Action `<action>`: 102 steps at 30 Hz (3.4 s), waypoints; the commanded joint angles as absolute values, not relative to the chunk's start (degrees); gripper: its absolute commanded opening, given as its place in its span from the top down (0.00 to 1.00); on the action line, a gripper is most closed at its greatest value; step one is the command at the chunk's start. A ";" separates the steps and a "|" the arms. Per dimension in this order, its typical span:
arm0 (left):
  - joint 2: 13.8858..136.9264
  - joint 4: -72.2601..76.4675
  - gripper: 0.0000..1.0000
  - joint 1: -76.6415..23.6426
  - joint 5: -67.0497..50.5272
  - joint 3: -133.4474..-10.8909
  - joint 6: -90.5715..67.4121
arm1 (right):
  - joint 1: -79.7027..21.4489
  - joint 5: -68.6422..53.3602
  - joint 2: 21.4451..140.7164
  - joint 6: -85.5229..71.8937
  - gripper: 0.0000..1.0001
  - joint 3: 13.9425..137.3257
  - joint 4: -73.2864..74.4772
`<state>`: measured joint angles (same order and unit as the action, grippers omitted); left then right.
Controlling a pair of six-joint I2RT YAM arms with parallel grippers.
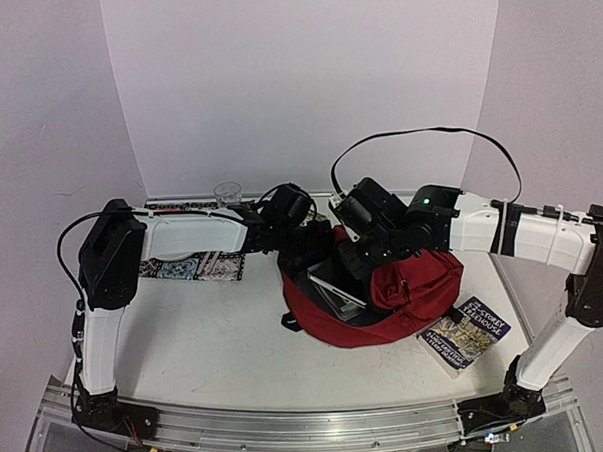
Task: Pack the student bag
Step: Move the book to the center of the board.
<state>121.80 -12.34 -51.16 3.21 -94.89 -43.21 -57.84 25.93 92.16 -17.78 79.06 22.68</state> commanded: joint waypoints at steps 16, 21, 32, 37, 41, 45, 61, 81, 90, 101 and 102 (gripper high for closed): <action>107.80 -14.14 0.16 -45.37 4.04 -82.14 -42.53 | -58.16 23.80 93.33 -19.04 0.98 76.17 23.82; 108.75 -14.23 0.17 -41.90 2.52 -82.95 -41.40 | -58.16 24.00 93.42 -19.76 0.96 74.32 23.82; 124.21 -19.62 0.17 -34.60 0.90 -102.92 -27.69 | -58.17 21.86 93.07 -21.37 0.83 71.64 23.49; 131.14 -21.74 0.14 -33.38 1.78 -112.80 -21.44 | -58.18 20.69 92.11 -21.51 0.72 71.28 22.78; 135.50 -22.67 0.12 -32.48 2.48 -118.83 -16.98 | -58.12 19.61 91.94 -21.60 0.63 71.27 22.68; 138.90 -23.03 0.10 -31.44 3.16 -122.28 -14.53 | -58.12 18.70 91.73 -22.22 0.52 71.25 22.59; 144.30 -25.49 0.18 -30.57 -1.68 -119.86 -13.98 | -58.12 19.39 91.31 -22.94 0.27 71.68 22.59; 131.92 -25.84 0.49 -44.47 8.08 -90.33 -23.49 | -58.10 22.53 89.72 -23.06 0.20 72.88 21.11; 126.24 -25.75 0.54 -50.48 8.38 -76.31 -31.30 | -58.05 22.17 89.67 -21.85 0.17 72.73 18.39; 115.09 -25.84 0.56 -54.33 7.75 -60.38 -39.47 | -57.90 20.63 90.68 -20.89 0.16 72.14 16.28; 114.10 -25.84 0.56 -54.39 7.51 -58.96 -40.32 | -57.88 20.49 90.79 -20.84 0.16 72.18 16.11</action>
<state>113.31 -10.12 -52.87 14.08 -67.48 -37.34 -57.90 20.32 91.48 -21.23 71.72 17.10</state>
